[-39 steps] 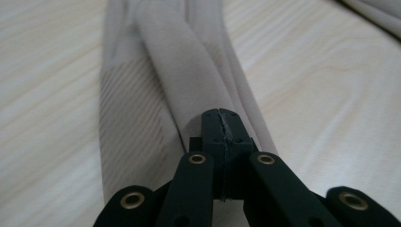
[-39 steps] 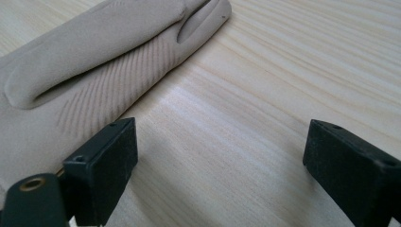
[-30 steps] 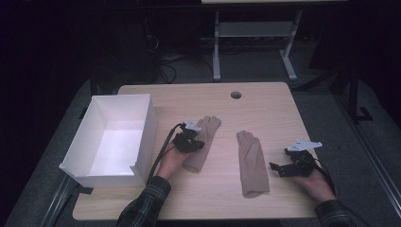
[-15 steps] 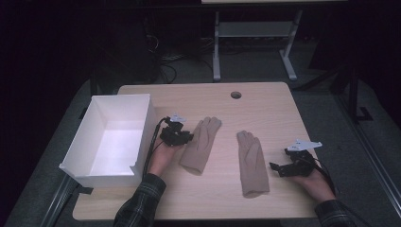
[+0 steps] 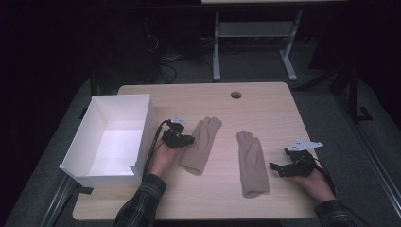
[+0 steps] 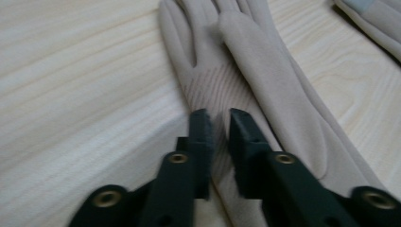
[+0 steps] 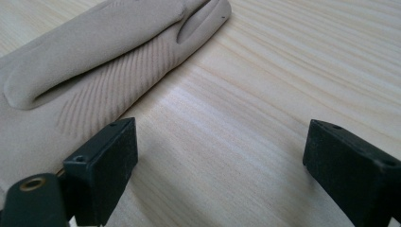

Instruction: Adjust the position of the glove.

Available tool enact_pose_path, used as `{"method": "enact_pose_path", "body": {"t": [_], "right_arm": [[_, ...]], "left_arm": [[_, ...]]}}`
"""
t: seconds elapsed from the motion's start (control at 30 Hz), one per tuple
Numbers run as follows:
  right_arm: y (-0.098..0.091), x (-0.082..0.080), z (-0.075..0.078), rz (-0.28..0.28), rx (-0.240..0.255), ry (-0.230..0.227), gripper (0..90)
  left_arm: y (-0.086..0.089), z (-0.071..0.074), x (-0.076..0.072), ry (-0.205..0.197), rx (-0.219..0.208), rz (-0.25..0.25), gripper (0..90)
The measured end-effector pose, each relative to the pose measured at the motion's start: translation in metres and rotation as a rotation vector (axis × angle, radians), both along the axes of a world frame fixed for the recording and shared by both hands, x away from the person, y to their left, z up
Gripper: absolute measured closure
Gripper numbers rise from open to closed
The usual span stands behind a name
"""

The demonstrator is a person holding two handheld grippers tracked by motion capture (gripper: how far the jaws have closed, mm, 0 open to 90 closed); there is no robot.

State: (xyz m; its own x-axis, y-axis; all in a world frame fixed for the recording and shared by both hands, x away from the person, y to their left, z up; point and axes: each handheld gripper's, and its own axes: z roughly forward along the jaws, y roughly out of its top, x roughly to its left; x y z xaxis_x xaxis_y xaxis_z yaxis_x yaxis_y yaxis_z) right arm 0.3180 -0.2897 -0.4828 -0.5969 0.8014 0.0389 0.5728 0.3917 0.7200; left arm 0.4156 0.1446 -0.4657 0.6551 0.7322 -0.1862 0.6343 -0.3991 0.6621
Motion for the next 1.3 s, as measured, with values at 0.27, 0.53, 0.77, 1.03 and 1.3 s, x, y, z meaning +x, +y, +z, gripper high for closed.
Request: {"method": "enact_pose_path", "body": {"t": [0.27,0.53,0.77,1.03,1.3], "right_arm": [[0.001,0.0,0.0,-0.005,0.002,0.002,10.2],[0.012,-0.003,0.013,0.089,0.062,0.02,62.3],[0.025,0.001,0.014,0.17,0.062,0.048,87.7],[0.032,0.003,0.015,0.183,0.067,0.056,89.7],[0.046,0.002,0.017,0.212,0.07,0.049,89.7]], "left_arm": [[0.003,0.012,-0.002,0.006,-0.059,-0.007,87.5],[0.003,0.03,-0.013,0.005,-0.112,-0.048,87.6],[0.001,0.038,-0.021,0.006,-0.131,-0.083,87.6],[-0.003,0.041,-0.026,0.011,-0.13,-0.115,87.6],[-0.009,0.045,-0.03,-0.004,-0.136,-0.136,87.6]]}}
